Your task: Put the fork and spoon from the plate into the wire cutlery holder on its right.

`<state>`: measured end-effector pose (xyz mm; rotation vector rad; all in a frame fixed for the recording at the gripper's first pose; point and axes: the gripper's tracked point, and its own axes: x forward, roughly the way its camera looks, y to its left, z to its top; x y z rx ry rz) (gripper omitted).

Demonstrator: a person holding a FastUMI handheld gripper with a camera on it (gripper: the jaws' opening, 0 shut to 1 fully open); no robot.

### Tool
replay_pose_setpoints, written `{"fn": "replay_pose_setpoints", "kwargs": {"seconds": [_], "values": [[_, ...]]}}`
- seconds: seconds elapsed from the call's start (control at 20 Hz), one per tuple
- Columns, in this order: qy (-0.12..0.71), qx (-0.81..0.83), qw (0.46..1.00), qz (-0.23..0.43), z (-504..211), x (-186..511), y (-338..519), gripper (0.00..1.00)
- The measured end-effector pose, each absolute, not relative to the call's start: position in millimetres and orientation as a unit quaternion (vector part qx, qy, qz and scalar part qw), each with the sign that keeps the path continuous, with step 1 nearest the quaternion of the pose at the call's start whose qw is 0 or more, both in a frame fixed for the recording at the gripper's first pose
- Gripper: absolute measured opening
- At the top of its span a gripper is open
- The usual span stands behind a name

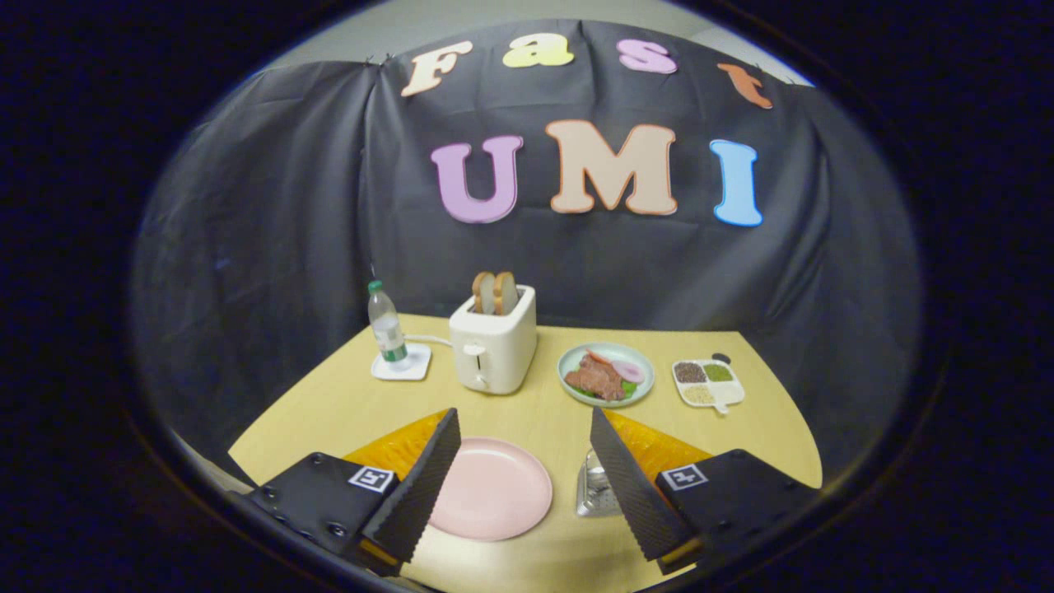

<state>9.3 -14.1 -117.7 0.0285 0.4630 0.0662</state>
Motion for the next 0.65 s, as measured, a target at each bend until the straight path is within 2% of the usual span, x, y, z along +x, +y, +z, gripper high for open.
{"fn": "replay_pose_setpoints", "kwargs": {"seconds": [0.3,0.65], "values": [[0.114,0.027,0.993,0.002,-78.4,10.8,-16.9,1.00],[0.089,0.032,0.995,0.000,-64.1,20.2,-23.8,1.00]]}}
